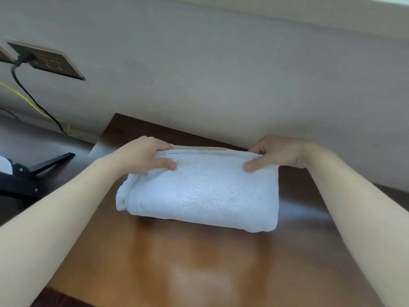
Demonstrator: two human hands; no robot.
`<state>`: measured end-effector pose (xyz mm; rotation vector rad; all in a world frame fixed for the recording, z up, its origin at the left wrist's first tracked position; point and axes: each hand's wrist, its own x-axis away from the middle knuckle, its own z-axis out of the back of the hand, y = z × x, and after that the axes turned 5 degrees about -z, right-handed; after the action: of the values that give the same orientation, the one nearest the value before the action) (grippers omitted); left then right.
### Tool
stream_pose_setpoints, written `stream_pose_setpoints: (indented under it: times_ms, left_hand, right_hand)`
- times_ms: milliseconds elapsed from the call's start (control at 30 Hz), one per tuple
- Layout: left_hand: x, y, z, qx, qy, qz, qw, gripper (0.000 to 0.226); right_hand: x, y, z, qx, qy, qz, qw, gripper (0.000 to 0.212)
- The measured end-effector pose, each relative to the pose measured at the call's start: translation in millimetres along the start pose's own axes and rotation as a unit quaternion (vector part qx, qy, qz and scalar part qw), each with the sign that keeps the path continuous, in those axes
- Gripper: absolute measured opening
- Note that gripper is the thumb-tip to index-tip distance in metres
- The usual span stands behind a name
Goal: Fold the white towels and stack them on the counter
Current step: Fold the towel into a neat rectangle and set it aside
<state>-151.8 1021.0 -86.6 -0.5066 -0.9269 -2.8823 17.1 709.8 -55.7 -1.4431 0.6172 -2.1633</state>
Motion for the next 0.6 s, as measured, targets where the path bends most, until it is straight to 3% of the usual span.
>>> stream_pose_setpoints:
  times_ms: [133,267,433,600]
  left_hand:
    - [-20,-5,-1,0.001,-0.006,0.029,1.0,0.032]
    - [-36,-10,1,-0.013,-0.026,0.031,0.999,0.034]
    - [-46,-14,8,-0.057,-0.029,0.025,0.998,0.036]
    - [-58,-15,6,-0.078,-0.033,0.039,0.996,0.039]
  right_hand:
    - [-16,2,8,0.03,0.033,-0.017,0.999,0.024]
    - [-26,5,5,0.047,0.074,-0.02,0.996,0.02]
    - [-31,1,3,0.108,0.132,-0.025,0.985,0.044]
    - [-37,4,-7,0.125,0.184,-0.04,0.974,0.052]
